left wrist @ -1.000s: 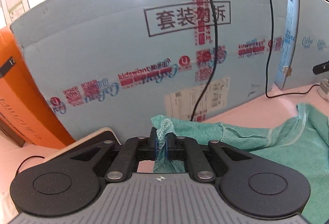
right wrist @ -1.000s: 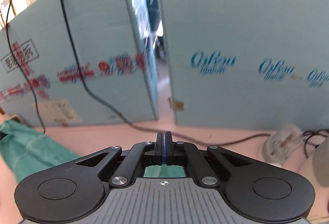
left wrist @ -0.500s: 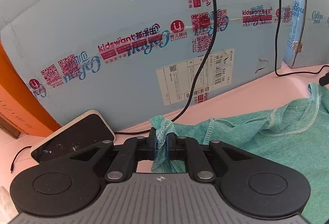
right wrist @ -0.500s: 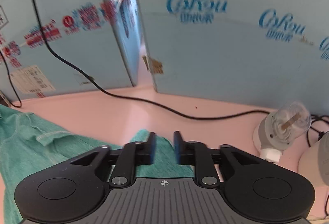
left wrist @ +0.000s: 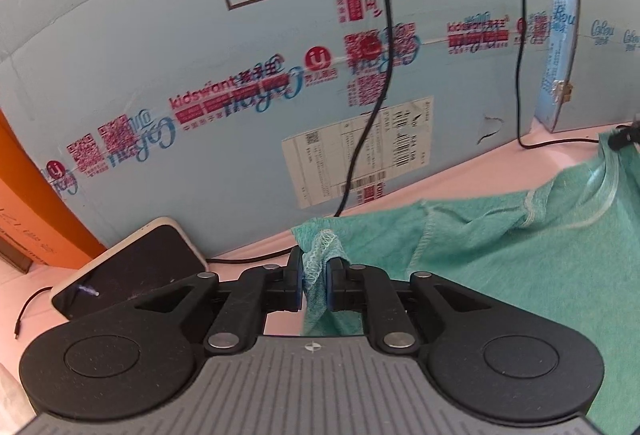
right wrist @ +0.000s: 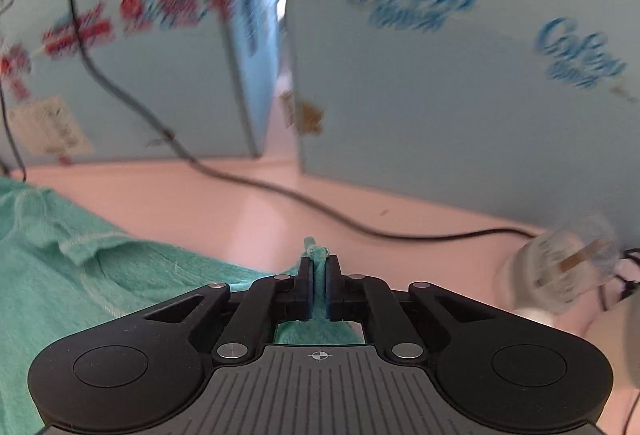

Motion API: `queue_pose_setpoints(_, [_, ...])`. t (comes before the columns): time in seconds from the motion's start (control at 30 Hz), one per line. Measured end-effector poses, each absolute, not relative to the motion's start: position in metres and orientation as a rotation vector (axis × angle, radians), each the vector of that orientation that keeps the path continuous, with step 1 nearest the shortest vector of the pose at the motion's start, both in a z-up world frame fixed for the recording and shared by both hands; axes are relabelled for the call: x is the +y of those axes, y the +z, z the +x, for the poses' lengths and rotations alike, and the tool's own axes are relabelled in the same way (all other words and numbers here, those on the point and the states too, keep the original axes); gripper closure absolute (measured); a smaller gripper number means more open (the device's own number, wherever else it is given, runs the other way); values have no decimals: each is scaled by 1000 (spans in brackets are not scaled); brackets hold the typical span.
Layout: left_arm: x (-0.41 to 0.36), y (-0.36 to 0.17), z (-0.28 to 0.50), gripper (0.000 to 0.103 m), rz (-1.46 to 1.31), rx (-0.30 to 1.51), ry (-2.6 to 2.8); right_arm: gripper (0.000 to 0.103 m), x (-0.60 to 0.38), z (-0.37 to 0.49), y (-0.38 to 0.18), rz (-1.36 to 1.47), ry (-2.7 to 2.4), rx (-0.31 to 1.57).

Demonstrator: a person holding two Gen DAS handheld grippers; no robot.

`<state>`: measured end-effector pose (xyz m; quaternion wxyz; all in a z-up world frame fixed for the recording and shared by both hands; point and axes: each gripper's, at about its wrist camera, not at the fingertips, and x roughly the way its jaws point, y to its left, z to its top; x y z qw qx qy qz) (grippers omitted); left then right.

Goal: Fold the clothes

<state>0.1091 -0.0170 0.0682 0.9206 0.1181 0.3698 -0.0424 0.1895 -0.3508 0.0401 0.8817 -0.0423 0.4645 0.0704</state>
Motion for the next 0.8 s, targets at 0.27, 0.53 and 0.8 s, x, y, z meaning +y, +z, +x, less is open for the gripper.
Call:
queue_pose_setpoints(0.27, [-32,62,99,67,250,770,-105,91,-372,194,18,-100,-13,970])
queue_pose_setpoints(0.53, [-16,69,65,34,211,783,-99,56,-376,170,37,-54,-43,905])
queue_pose_setpoints(0.8, [-13,61,16,23,220,850,-136,50,-367,132,49,-50,9,912])
